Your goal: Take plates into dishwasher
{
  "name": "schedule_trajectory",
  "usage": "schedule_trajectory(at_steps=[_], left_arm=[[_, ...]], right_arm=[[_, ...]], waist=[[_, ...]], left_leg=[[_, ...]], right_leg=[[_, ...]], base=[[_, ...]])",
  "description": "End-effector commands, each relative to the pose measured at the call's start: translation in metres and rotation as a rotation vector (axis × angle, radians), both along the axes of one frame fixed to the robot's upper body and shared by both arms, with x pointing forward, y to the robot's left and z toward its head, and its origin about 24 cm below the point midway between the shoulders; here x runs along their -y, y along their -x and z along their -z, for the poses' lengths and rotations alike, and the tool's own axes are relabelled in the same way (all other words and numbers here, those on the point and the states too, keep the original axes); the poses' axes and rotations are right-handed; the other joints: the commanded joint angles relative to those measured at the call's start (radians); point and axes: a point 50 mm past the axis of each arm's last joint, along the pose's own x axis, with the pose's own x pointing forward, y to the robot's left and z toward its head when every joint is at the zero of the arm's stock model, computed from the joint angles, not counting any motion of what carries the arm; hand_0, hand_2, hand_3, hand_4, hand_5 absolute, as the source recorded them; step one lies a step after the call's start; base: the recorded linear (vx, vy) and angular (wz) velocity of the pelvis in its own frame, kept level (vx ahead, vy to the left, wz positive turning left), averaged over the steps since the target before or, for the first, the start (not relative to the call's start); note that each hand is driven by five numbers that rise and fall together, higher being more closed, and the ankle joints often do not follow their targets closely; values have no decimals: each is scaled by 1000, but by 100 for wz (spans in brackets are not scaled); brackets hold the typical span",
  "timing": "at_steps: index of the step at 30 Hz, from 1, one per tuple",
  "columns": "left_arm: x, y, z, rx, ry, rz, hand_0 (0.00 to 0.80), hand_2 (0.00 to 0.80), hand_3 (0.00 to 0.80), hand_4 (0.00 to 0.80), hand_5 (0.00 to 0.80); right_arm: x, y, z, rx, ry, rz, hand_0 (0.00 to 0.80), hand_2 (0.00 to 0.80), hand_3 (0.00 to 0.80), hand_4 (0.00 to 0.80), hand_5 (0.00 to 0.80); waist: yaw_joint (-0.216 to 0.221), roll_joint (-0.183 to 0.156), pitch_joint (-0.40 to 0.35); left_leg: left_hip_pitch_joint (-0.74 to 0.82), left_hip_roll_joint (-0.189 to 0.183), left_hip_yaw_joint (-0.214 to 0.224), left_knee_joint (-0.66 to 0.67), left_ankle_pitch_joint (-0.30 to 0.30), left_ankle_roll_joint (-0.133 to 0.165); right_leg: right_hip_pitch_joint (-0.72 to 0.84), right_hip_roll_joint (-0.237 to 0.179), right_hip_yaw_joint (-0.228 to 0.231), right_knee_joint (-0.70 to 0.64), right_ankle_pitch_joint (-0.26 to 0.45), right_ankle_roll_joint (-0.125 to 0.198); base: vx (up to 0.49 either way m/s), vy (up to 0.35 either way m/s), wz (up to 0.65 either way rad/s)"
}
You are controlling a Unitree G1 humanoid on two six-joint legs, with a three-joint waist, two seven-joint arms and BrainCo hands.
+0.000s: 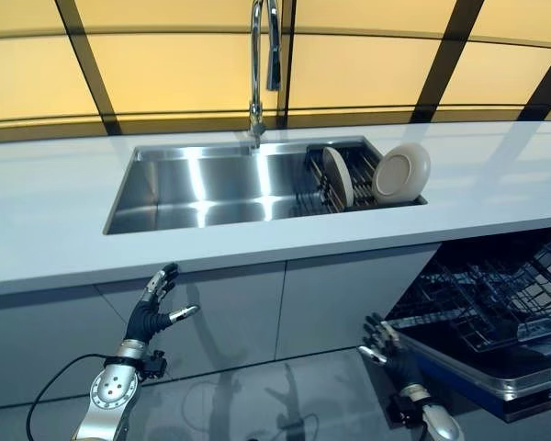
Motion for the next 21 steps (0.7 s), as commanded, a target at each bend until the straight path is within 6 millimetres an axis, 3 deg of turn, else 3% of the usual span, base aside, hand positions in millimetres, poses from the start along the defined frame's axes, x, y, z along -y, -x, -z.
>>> schedule_trajectory(at_steps=[1,4,5,6,12,14,21], left_arm=[[-9,-5,-29,67,-16,-34,0,0,0,0,0],[-15,-4,-32,59,5,-72,0,0,0,0,0],[-20,-3,-35,58,5,-91,0,0,0,0,0],[-23,-1,-35,48,-2,-110,0,0,0,0,0],[-20,-4,-31,10,-19,-97,0,0,0,0,0],[-21,-6,-33,10,-24,-104,0,0,0,0,0],[-34,1,-29,7,10,-183,0,0,0,0,0]], right_arm=[[24,-7,-24,89,46,150,0,0,0,0,0],[37,-7,-22,50,54,194,0,0,0,0,0],[46,-6,-21,27,59,219,0,0,0,0,0],[51,-9,-20,-3,74,234,0,0,0,0,0],[55,-26,-40,39,116,262,0,0,0,0,0],[54,-33,-47,68,139,279,0,0,0,0,0],[39,-37,-47,65,181,218,0,0,0,0,0]], waist=[[-53,-20,-18],[-74,-18,-1],[-86,-22,9],[-100,-31,19],[-138,-35,28],[-127,-37,24],[-113,-45,-11]], left_leg=[[28,24,0,-19,16,-31],[90,20,-20,-54,3,-40],[119,10,-46,-66,-15,-41],[153,-6,-79,-76,-41,-41],[256,-9,-146,-76,-135,-45],[284,-2,-138,-76,-162,-48],[334,30,-94,-65,-181,-74]], right_leg=[[-48,-1,-60,-63,322,36],[-105,11,-97,-155,307,26],[-140,19,-104,-239,301,19],[-169,22,-110,-343,327,22],[-214,5,-127,-633,412,45],[-190,-26,-171,-636,425,46],[-122,-50,-211,-615,410,61]], base=[[215,29,27],[187,-66,23],[209,-173,8],[263,-220,12],[210,-136,22],[187,-139,45],[160,-99,4]])
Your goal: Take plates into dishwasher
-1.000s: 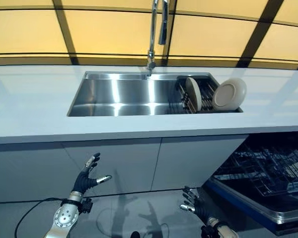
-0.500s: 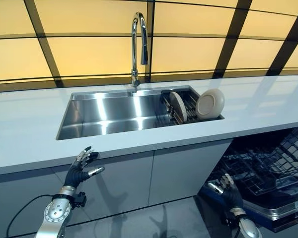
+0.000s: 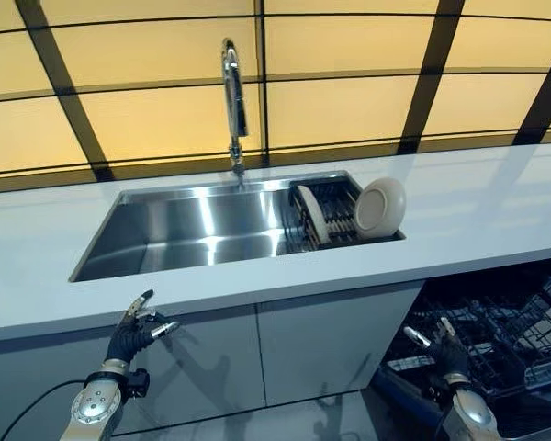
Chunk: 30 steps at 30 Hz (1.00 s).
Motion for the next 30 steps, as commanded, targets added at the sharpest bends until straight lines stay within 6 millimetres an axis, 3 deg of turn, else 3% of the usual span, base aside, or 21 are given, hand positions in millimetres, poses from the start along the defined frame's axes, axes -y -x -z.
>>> schedule_trajectory(at_steps=[1,8,14,15,18,22,23,25,26,27,28,30], left_arm=[[-9,-15,-39,193,-7,-28,0,0,0,0,0],[-14,-10,-45,200,-27,1,0,0,0,0,0],[-14,-6,-46,185,-50,22,0,0,0,0,0],[-15,-6,-49,193,-53,20,0,0,0,0,0],[-12,-10,-52,215,-53,27,0,0,0,0,0],[-10,-11,-48,211,-18,17,0,0,0,0,0],[-10,-10,-47,210,-15,14,0,0,0,0,0],[-7,-7,-44,209,0,9,0,0,0,0,0],[-4,-5,-41,218,26,10,0,0,0,0,0],[-2,-5,-41,225,39,16,0,0,0,0,0],[3,-6,-40,233,50,23,0,0,0,0,0],[13,-6,-39,259,70,49,0,0,0,0,0]], right_arm=[[-1,-16,-30,117,79,-44,0,0,0,0,0],[2,-16,-27,68,105,-41,0,0,0,0,0],[-8,-13,-21,34,74,-77,0,0,0,0,0],[-13,-12,-18,24,68,-94,0,0,0,0,0],[-16,-9,-14,15,71,-109,0,0,0,0,0],[-16,-15,-16,12,76,-148,0,0,0,0,0],[-16,-17,-18,14,89,-173,0,0,0,0,0],[-15,-18,-21,11,107,-201,0,0,0,0,0],[-14,-19,-23,14,125,-220,0,0,0,0,0],[-13,-20,-25,15,135,-228,0,0,0,0,0],[-14,-22,-26,19,140,-230,0,0,0,0,0],[-15,-24,-29,34,155,-227,0,0,0,0,0]], waist=[[-12,-14,-25],[-3,-12,-13],[2,-22,7],[11,-15,8],[15,-10,-2],[10,-23,-9],[12,-25,-12],[26,-27,-3],[44,-34,16],[56,-34,30],[64,-30,42],[83,-5,56]], left_leg=[[80,-38,16,-10,-68,51],[53,-23,27,-17,-55,30],[32,-47,-5,-17,-48,47],[15,-40,0,-17,-27,53],[0,-16,2,-8,-9,49],[22,-4,13,65,-57,24],[21,2,11,131,-44,11],[-58,11,5,302,58,-25],[-159,5,-6,449,135,-48],[-224,12,-2,513,171,-61],[-267,32,15,518,179,-71],[-287,83,61,351,184,-80]], right_leg=[[10,-72,-23,-51,172,7],[1,-96,-42,-46,178,25],[-39,-113,-37,25,211,48],[-43,-116,-25,119,183,40],[-10,-97,-17,107,87,12],[8,-83,-34,65,83,-10],[18,-75,-40,52,77,-30],[74,-56,-42,22,57,-61],[120,-49,-35,2,40,-88],[146,-50,-32,2,26,-101],[168,-48,-25,1,15,-104],[206,-44,-14,0,-5,-82]], base=[[186,-57,-21],[88,-14,-2],[101,-28,-4],[36,-41,-7],[54,-106,10],[85,-108,14],[66,-68,9],[56,-74,6],[82,-42,-18],[94,21,-33],[99,142,-52],[177,248,-52]])
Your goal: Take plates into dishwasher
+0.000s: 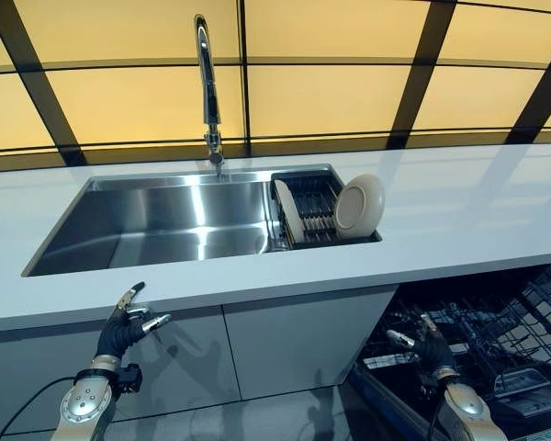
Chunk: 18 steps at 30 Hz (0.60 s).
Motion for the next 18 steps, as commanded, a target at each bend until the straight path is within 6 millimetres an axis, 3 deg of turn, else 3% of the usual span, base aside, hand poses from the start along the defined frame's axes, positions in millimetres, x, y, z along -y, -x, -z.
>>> schedule_trajectory(at_steps=[1,2,3,5,7,12,14,16,18], left_arm=[[14,-14,-42,259,5,65,0,0,0,0,0],[20,-17,-45,276,5,91,0,0,0,0,0],[22,-18,-45,279,7,102,0,0,0,0,0],[23,-22,-48,285,1,128,0,0,0,0,0],[21,-24,-55,298,-6,153,0,0,0,0,0],[23,-23,-60,295,-16,191,0,0,0,0,0],[24,-24,-61,290,-29,213,0,0,0,0,0],[24,-26,-65,309,-37,213,0,0,0,0,0],[24,-29,-70,330,-35,197,0,0,0,0,0]], right_arm=[[-9,-23,-35,158,70,-80,0,0,0,0,0],[-10,-22,-34,160,69,-68,0,0,0,0,0],[-9,-22,-34,157,65,-63,0,0,0,0,0],[-6,-18,-31,145,39,-52,0,0,0,0,0],[-2,-13,-27,132,21,-52,0,0,0,0,0],[-6,-8,-21,120,-10,-42,0,0,0,0,0],[-12,-4,-18,115,-28,-35,0,0,0,0,0],[-14,-4,-18,115,-34,-45,0,0,0,0,0],[-17,-7,-18,116,-30,-61,0,0,0,0,0]], waist=[[-2,40,18],[3,40,25],[-1,29,23],[-6,27,3],[-8,23,-16],[0,24,-37],[-10,19,-35],[-29,12,-28],[-32,11,-25]], left_leg=[[1,51,83,-451,202,22],[9,52,97,-483,213,33],[22,38,97,-486,172,49],[81,12,75,-568,143,66],[137,-5,75,-623,133,74],[149,-24,78,-669,128,102],[149,-35,74,-671,129,115],[154,-36,55,-672,120,110],[153,-22,66,-675,118,109]], right_leg=[[102,-4,4,-69,66,99],[116,-7,12,-61,52,99],[114,-18,13,-63,57,102],[104,-30,6,-54,60,122],[98,-49,-15,-51,69,142],[87,-63,-30,-3,42,153],[52,-66,-9,49,63,162],[35,-54,30,-22,94,166],[33,-47,32,-52,102,161]], base=[[200,268,-22],[145,196,-21],[98,160,-35],[118,137,-22],[137,102,15],[87,65,30],[80,-4,11],[79,-110,22],[29,-100,25]])
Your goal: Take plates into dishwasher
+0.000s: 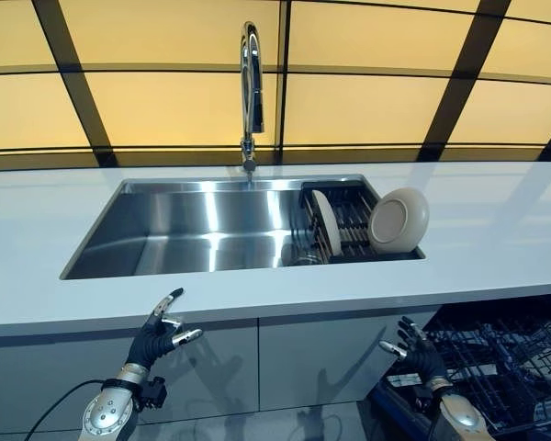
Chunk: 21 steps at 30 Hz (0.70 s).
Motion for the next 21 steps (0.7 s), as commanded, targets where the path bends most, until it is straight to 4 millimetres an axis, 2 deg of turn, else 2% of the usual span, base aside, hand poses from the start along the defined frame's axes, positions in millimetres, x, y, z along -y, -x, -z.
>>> schedule_trajectory(at_steps=[1,6,11,15,21], left_arm=[[-7,-32,-59,284,14,-50,0,0,0,0,0],[1,-35,-59,274,24,-38,0,0,0,0,0],[-1,-35,-56,249,16,-48,0,0,0,0,0],[-7,-35,-55,235,12,-64,0,0,0,0,0],[-12,-33,-46,199,6,-108,0,0,0,0,0]], right_arm=[[1,-25,-35,160,21,-27,0,0,0,0,0],[14,-38,-53,221,37,27,0,0,0,0,0],[28,-43,-74,283,75,89,0,0,0,0,0],[48,-43,-85,308,113,145,0,0,0,0,0],[60,-40,-107,397,138,180,0,0,0,0,0]], waist=[[-36,-1,-7],[-18,-8,-24],[-13,-10,-38],[-19,-11,-48],[-37,-13,-59]], left_leg=[[67,38,-16,-23,36,19],[61,45,-14,-29,35,8],[67,54,-13,-29,26,1],[77,63,-9,-29,17,-4],[92,69,3,-29,9,-7]], right_leg=[[20,-5,13,-43,97,34],[68,9,-2,-124,107,25],[85,8,-17,-133,96,25],[94,14,-17,-137,87,22],[100,21,-8,-140,83,20]], base=[[4,-74,14],[29,-58,2],[11,-28,10],[-5,-11,5],[-13,-1,2]])
